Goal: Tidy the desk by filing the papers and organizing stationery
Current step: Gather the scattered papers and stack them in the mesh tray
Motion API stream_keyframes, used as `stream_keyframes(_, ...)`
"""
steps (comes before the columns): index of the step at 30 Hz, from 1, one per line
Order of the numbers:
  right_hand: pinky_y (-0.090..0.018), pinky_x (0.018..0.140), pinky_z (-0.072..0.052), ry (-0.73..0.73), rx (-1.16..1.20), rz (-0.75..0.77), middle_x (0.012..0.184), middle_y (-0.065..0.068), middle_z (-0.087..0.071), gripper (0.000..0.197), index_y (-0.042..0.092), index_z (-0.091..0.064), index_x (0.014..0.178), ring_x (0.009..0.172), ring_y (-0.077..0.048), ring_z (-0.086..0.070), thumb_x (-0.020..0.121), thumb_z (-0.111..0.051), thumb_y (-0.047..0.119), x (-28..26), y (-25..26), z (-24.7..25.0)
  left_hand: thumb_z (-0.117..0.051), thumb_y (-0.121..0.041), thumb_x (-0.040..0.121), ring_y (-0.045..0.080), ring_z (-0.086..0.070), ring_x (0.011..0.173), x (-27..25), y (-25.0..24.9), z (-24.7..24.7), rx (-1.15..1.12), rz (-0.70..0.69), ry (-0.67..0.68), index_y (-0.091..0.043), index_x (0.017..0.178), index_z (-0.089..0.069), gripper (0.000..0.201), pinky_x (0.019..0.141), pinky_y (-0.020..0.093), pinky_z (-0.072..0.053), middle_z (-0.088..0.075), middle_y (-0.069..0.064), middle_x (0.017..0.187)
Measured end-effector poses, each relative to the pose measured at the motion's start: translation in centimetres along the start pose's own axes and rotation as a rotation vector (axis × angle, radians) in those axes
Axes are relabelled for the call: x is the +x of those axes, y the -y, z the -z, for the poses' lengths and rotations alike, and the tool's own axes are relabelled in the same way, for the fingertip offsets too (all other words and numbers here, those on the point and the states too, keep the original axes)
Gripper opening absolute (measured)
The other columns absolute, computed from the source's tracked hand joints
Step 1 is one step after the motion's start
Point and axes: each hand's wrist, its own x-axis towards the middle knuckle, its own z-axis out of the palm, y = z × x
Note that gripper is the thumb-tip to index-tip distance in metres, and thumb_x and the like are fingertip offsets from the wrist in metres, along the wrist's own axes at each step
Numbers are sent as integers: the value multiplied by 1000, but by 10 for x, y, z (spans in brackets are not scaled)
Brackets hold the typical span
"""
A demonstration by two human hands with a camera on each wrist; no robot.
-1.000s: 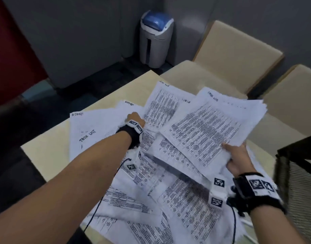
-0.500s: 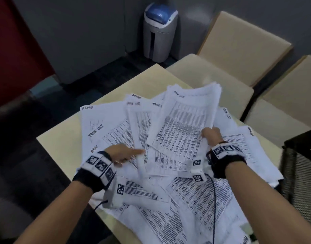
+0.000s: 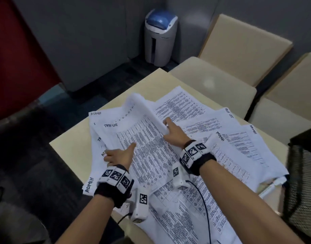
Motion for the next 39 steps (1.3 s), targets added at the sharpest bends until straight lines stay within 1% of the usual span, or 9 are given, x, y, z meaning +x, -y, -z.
stream_keyframes(3, -17, 44, -41, -123, 219, 107, 86, -8, -51, 46, 22, -29, 103, 51, -17, -45, 78, -43, -14, -32, 12, 15, -69, -67, 62, 34, -26, 138, 1, 5, 12, -196, -11, 82, -2, 147, -5, 124, 113, 47, -28, -17, 19, 151)
stream_keyframes(6, -43, 67, -56, -260, 451, 163, 97, -12, -59, 54, 31, -37, 104, 74, -39, -59, 77, -44, -15, -70, 14, 31, -68, -76, 51, 34, -59, 105, -24, -10, 34, -386, -200, 311, -4, 119, -52, 101, 94, 44, -46, -60, 22, 109)
stream_keyframes(11, -23, 64, -53, -605, 702, 217, 89, 1, -59, 42, 24, -52, 92, 71, -7, -59, 82, -42, -16, -111, 12, 55, -67, -17, 82, 0, -65, 71, -79, -78, 51, -374, -725, 465, -22, 88, -64, 8, 83, 34, -47, -70, -16, 68)
stream_keyframes(17, -14, 62, -48, -965, 829, 420, 80, 2, -58, 29, 12, -56, 93, 67, -1, -57, 80, -46, -12, -160, 23, 97, -69, -15, 79, 4, -65, 79, -158, -124, 65, -439, -1153, 650, -15, 93, -61, 15, 78, 24, -54, -69, -10, 79)
stream_keyframes(22, -26, 66, -39, -1023, 939, 372, 70, 6, -56, 34, 5, -53, 93, 74, -17, -46, 62, -42, -4, -187, -17, 85, -79, -65, 46, 24, -37, 136, -142, -120, 50, -398, -1138, 676, -21, 137, -24, 116, 109, 47, -36, -39, 11, 145)
stream_keyframes(27, -18, 57, -42, -947, 894, 107, 71, 10, -57, 33, 15, -54, 91, 60, 0, -50, 66, -52, -5, -194, -53, 31, -77, -70, 36, 4, -64, 105, -118, -80, 18, -13, -959, 1011, -13, 134, -40, 119, 88, 24, -52, -66, -6, 113)
stream_keyframes(31, -21, 70, -47, -989, 890, 121, 90, 1, -53, 45, 18, -38, 107, 80, -8, -55, 79, -47, -17, -194, -44, 33, -80, -36, 60, -3, -68, 82, -134, -72, 1, -21, -1003, 937, -25, 102, -61, 48, 76, 16, -56, -71, -13, 89)
stream_keyframes(35, -20, 68, -48, -1210, 607, 287, 98, 2, -48, 67, 40, -32, 117, 78, -12, -51, 69, -51, -4, -202, -20, 57, -68, -12, 81, 2, -61, 77, -147, -90, 2, -260, -1280, 632, -31, 120, -44, 49, 73, 16, -52, -61, -6, 87)
stream_keyframes(39, -22, 84, -51, -1295, -54, 205, 110, -12, -47, 54, 14, -58, 121, 81, -6, -42, 70, -50, -1, -202, -17, 69, -55, -12, 89, -5, -51, 72, -149, -101, 3, -64, -1674, 374, -26, 111, -59, 27, 69, 2, -42, -51, -1, 96)
